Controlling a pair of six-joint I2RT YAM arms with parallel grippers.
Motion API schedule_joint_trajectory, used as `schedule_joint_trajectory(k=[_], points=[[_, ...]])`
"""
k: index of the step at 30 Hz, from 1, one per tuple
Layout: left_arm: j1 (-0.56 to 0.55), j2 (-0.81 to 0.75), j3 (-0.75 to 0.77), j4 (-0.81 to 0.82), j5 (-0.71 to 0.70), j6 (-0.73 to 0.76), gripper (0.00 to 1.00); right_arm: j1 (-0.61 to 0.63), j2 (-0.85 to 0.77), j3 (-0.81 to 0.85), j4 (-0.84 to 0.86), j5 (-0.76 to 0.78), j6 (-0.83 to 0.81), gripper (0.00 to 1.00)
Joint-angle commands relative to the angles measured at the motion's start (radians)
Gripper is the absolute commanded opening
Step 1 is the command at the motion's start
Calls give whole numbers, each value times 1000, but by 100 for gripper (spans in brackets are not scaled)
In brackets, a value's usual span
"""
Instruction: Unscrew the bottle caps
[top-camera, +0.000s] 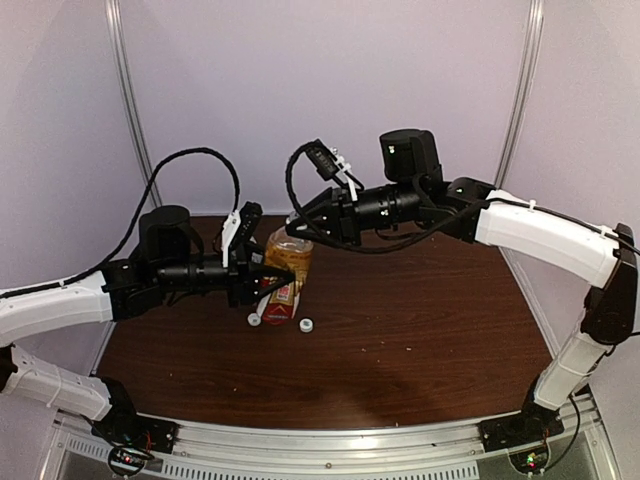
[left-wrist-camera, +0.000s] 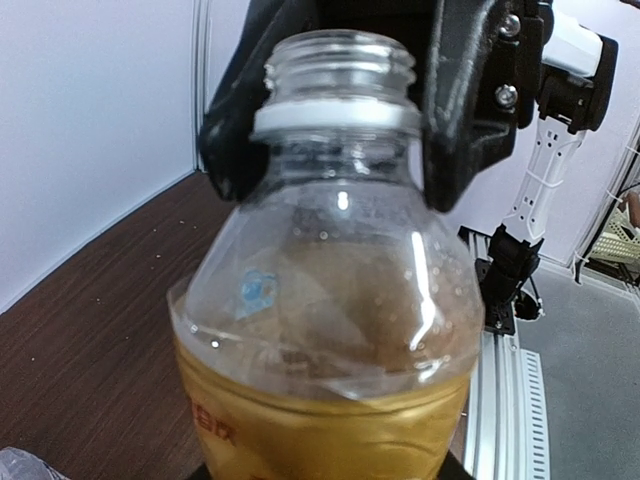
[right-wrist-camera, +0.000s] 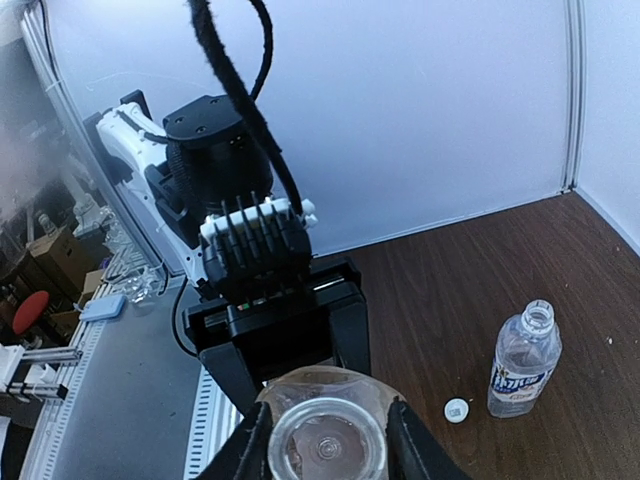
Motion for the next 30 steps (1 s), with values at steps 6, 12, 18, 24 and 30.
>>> schedule_joint_trajectory(k=[6,12,18,24,30], points=[[-2,0,17,53,-17,12,53,6,-1,22,-6,4,-17,0],[-2,-18,4,38,-65,7,89,-10,-22,-6,-21,104,-49,0],[-2,-87,-14,-2,-244,-4,98,-36,-29,-79,10,343,-65,0],[-2,-180,-43,-29,-446,-34,98,-45,51,-111,95,598,-75,0],[-2,-248,-74,-51,-595,-47,98,-47,163,-117,204,745,-75,0]])
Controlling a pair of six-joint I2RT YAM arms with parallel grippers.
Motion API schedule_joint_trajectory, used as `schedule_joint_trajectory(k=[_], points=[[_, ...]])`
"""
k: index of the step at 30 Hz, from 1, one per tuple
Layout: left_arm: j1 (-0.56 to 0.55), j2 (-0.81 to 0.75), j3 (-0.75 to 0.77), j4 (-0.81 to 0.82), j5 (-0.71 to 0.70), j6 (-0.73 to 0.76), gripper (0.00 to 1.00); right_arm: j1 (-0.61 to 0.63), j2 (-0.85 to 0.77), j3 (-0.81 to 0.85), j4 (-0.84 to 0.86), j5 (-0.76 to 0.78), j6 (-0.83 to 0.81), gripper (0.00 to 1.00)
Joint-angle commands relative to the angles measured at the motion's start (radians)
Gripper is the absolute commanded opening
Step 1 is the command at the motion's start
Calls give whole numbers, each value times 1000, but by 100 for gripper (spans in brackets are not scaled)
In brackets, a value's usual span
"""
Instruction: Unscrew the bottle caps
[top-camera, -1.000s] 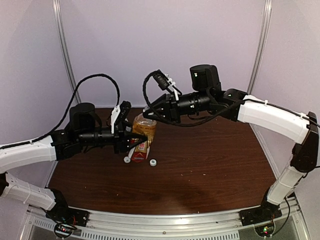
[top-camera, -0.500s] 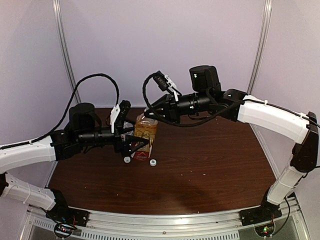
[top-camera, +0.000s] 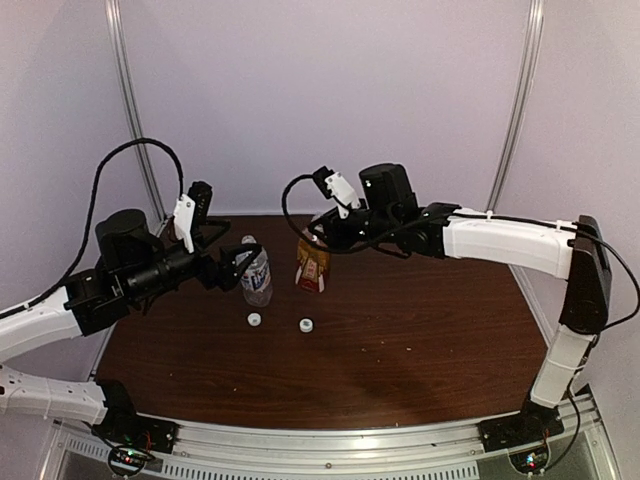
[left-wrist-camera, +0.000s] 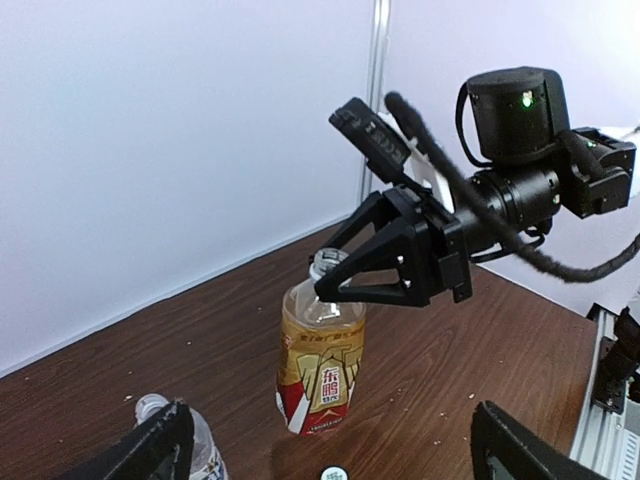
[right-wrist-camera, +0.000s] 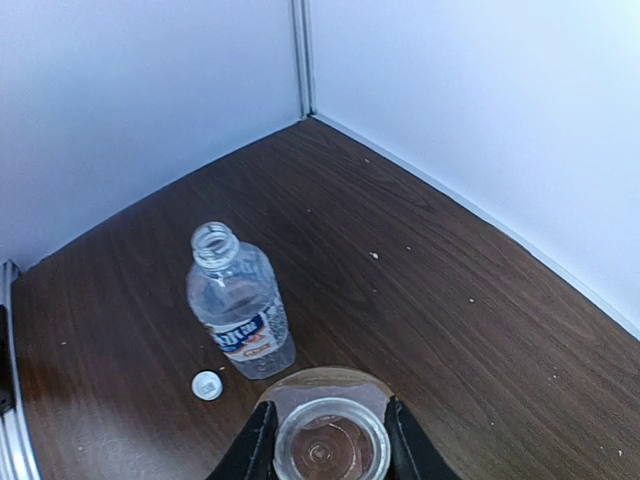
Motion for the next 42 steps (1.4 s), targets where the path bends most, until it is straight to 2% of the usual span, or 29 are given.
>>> schedule_joint_trajectory(k=[1,10,19,27,34,42], points=[[0,-48,-29,-10,-155,-22,98,-2,79,-15,104,190,-11,0],[1,-72,-38,-24,-186,-21,98,1,176,-40,207,231,-39,8],[0,-61,-36,-19,-194,-13,98,23,180,-96,228,234,-63,25],[0,-64,-32,-22,-205,-9,98,29,176,-103,203,237,-74,37],[0,-62,-28,-35,-220,-7,98,29,155,-101,176,246,-76,64],[1,-67,-36,-39,-226,-8,98,29,133,-97,156,256,-78,78]])
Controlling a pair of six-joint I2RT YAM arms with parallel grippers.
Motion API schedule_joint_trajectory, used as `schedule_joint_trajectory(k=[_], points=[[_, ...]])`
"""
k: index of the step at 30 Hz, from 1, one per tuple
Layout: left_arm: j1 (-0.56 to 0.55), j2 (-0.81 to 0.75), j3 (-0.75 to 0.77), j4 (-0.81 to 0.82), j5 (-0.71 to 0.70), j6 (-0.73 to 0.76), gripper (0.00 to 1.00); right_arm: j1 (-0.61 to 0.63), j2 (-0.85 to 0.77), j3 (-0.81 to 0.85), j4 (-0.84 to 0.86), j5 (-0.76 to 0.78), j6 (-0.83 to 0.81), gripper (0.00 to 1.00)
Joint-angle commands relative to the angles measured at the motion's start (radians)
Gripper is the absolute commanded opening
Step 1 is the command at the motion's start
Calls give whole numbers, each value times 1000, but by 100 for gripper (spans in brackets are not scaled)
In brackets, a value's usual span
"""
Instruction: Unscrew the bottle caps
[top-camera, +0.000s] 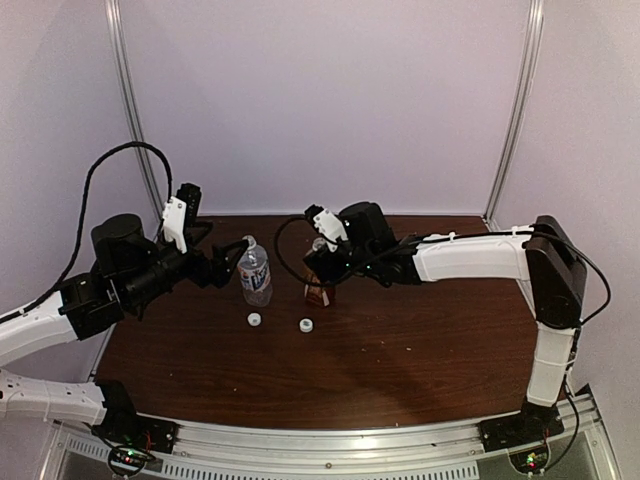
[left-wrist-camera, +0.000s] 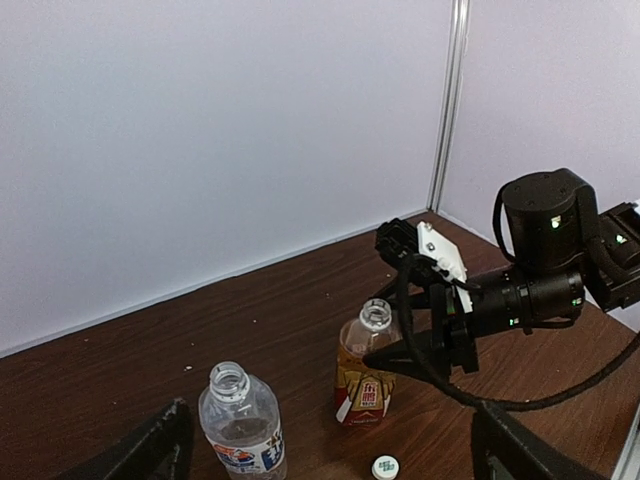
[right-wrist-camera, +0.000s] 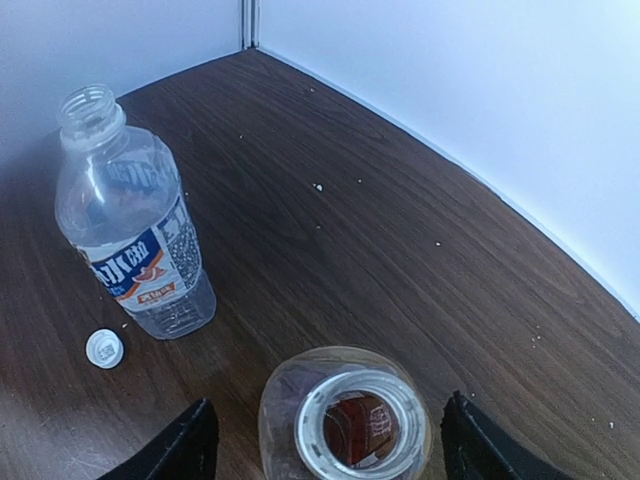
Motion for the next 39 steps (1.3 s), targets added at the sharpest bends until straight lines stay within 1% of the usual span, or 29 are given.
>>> schedule_joint_trajectory(k=[1,6,8,10,12,16,19,23,27,32,35,39], points=[[0,-6,-7,16,-20,4,98,5,-48,-1,-19,30,1,79],[1,-3,-3,6,-37,9,98,4,-95,-3,-35,32,9,91],[1,-1,5,-9,-51,13,98,5,-130,-11,-45,29,16,99],[1,5,18,-24,-78,16,98,3,-177,-21,-57,27,22,100],[2,12,43,-83,-110,22,98,1,-219,-24,-99,33,26,100],[7,18,86,-151,-175,26,98,-20,-304,-32,-191,83,54,100],[19,7,95,-168,-208,25,98,-51,-382,-61,-237,118,90,100],[57,-11,91,-173,-225,-3,98,-97,-503,-119,-260,125,110,100],[116,-20,106,-202,-190,-21,98,-169,-609,-193,-253,133,116,100],[242,-42,112,-203,-66,-35,98,-272,-694,-255,-268,118,120,100],[291,-56,113,-189,-33,-26,98,-290,-730,-281,-270,132,115,100],[319,-56,141,-192,-2,17,98,-291,-758,-297,-266,159,108,100]])
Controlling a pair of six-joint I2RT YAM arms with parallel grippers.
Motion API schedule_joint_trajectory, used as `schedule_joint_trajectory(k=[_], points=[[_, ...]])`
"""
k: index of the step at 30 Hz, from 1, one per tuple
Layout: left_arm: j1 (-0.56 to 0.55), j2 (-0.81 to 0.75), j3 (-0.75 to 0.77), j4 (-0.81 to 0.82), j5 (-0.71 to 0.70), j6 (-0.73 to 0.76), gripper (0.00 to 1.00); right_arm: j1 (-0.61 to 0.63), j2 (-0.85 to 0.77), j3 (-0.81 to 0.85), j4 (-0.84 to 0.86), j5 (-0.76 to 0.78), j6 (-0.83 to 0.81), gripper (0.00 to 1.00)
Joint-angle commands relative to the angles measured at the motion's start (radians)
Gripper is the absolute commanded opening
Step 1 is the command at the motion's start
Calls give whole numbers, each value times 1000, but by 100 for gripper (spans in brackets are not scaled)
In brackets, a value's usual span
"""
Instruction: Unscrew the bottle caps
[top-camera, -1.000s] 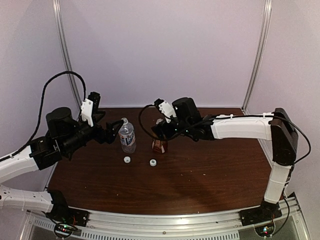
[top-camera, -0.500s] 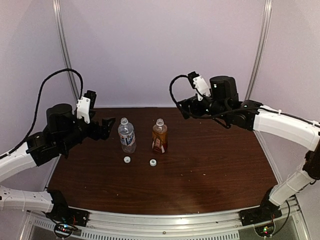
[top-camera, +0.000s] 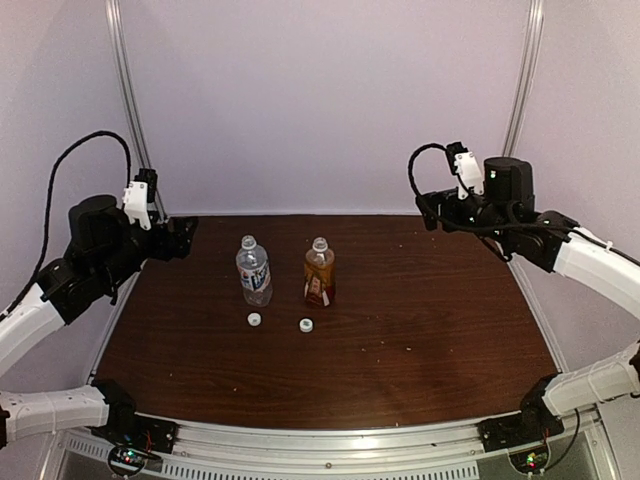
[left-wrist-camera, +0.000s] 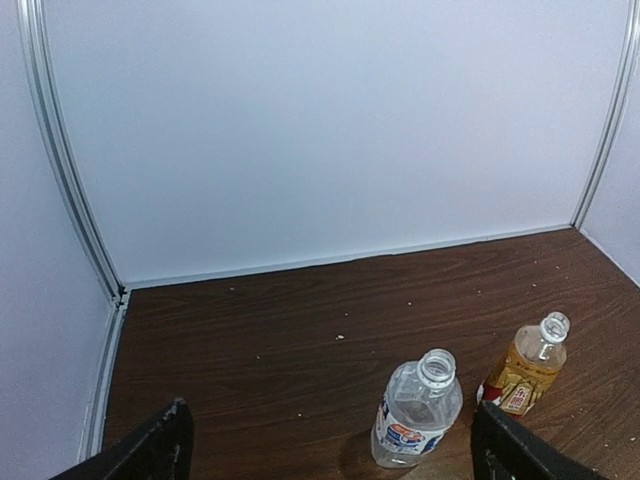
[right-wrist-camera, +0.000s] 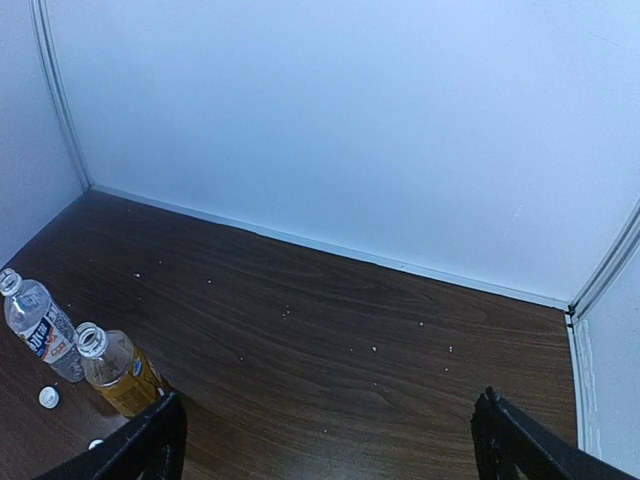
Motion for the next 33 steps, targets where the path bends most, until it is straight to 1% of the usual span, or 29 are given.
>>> schedule_joint_trajectory(k=[1,4,7,11,16,22,27,33], points=[[28,1,79,19,80,47,98,0,-44,-21,-8,45,1,100],[31,22,114,-23,91,89,98,-1,-65,-29,-9,49,-3,100],[32,22,112,-22,101,129,98,0,-89,-40,-19,62,-6,100],[32,-11,54,14,115,175,98,0,-130,-75,-14,79,-26,100],[32,-32,-1,30,140,208,98,0,-141,-82,-30,79,-39,100],[31,-47,-20,33,135,206,98,0,-139,-111,1,61,-81,100],[32,-83,-39,59,131,204,98,0,-146,-143,33,49,-74,100],[31,-79,-37,56,131,204,98,-1,-140,-147,35,60,-70,100]])
